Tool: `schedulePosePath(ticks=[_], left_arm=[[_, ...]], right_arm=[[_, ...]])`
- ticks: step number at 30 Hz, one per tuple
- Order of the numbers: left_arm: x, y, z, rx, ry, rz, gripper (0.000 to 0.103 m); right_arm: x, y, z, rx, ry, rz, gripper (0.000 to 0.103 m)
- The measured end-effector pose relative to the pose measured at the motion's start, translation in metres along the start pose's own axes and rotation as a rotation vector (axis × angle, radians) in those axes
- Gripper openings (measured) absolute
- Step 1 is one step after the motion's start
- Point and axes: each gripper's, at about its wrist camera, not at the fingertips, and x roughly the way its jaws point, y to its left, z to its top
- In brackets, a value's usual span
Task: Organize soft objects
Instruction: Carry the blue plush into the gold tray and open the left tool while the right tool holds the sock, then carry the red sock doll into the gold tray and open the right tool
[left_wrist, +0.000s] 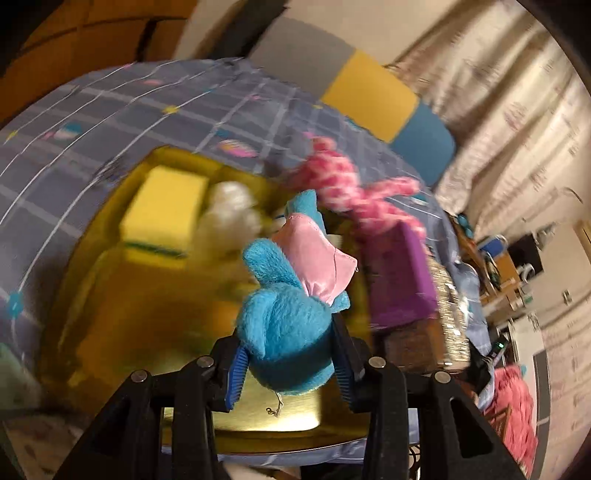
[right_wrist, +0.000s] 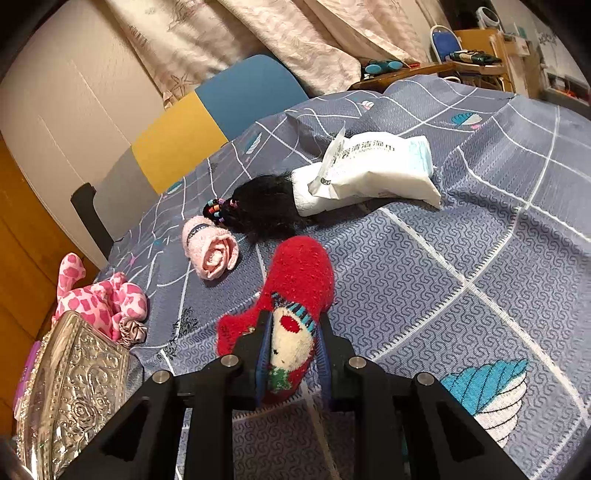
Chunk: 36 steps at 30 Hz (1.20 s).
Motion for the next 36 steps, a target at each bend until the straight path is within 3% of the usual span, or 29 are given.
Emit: schedulePosePath(ticks=[10, 15, 17, 19, 24, 27, 31, 36], left_arm=[[-0.006, 0.07, -0.006, -0.099, 0.01, 0.143, 0.045], [-0.011, 0.089, -0.002, -0.097, -0.014, 0.317, 0.05], [-0.016, 0.091, -0.002, -0.092, -0.033, 0.341, 0.052], [-0.021, 0.091, -0.004, -0.091, -0.051, 0.333, 0.061], [-0.037, 0.087, -0.007, -0.091, -0.137, 0.325, 0.062], [-0.045, 0.086, -0.008, -0.116, -0.176, 0.253, 0.062], [-0.047, 0.08, -0.009, -0.112, -0.181, 0.214, 0.061], [-0.046, 0.059, -0.016, -0.037, -0.182, 0.184, 0.061]], right_arm=[[-0.003, 0.011, 0.002, -0.055, 0.013, -0.073, 0.023], [-0.01, 0.018, 0.003, -0.075, 0.011, -0.085, 0.023], [-0.015, 0.021, 0.002, -0.081, 0.006, -0.088, 0.023], [-0.02, 0.023, 0.001, -0.072, 0.003, -0.082, 0.023], [-0.036, 0.026, 0.002, -0.054, -0.01, -0.076, 0.023], [-0.046, 0.029, 0.002, -0.048, -0.012, -0.066, 0.023], [-0.062, 0.038, -0.003, -0.058, -0.017, -0.043, 0.023], [-0.08, 0.059, -0.011, -0.092, -0.027, -0.008, 0.023]])
